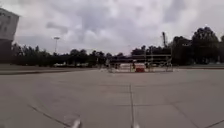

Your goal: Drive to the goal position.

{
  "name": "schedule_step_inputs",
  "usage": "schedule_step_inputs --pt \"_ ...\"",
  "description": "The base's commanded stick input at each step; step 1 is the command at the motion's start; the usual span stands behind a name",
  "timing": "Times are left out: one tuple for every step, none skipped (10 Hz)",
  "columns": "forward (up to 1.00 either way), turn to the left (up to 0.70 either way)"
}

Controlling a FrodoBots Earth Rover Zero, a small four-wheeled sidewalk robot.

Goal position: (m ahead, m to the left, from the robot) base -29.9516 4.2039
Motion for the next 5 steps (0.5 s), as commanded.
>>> schedule_step_inputs --pt "0.00 0.85" --pt "0.00 0.85" --pt "0.00 0.85" --pt "0.00 0.85" --pt "0.00 0.85"
